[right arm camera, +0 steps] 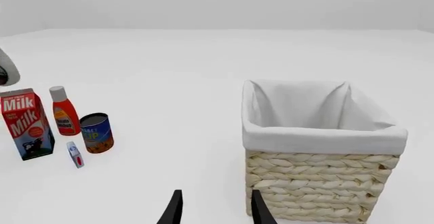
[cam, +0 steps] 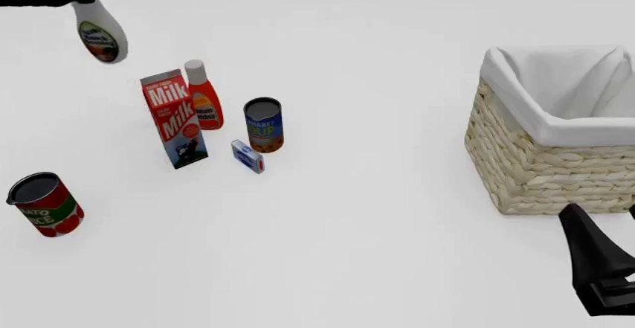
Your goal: Pick the salad dressing and place it in the basket.
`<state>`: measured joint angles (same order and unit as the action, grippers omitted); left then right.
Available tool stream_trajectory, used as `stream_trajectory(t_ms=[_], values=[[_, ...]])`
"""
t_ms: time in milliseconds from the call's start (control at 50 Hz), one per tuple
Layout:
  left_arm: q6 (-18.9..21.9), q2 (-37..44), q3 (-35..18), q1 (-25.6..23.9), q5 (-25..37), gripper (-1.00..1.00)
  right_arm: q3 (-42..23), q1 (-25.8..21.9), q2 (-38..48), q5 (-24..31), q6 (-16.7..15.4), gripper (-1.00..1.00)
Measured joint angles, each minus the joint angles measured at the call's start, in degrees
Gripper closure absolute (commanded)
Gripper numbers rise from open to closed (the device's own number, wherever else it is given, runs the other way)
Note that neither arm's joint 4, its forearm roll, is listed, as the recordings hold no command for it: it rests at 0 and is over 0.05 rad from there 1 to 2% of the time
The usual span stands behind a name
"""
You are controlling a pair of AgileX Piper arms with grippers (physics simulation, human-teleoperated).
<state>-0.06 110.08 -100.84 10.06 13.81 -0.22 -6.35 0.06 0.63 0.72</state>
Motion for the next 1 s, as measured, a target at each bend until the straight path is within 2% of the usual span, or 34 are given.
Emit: stream_trajectory(t_ms=[240,520,780,1000], values=[[2.0,-7.5,-1.6,-6.1,2.8,1.00,0.0,-0.2,0.0,-0.1,0.0,-1.00],[3.9,-17.7,2.2,-20.1,3.5,1.00,0.1,-0.5,0.1,-0.1,0.1,-1.00],[4.4,-25.3,9.5,-32.7,1.1,1.00,0.1,-0.6,0.3,-0.2,0.1,-1.00],[3.3,-30.2,17.2,-44.0,-1.5,1.00,0.2,-0.7,0.2,0.0,0.3,-1.00]])
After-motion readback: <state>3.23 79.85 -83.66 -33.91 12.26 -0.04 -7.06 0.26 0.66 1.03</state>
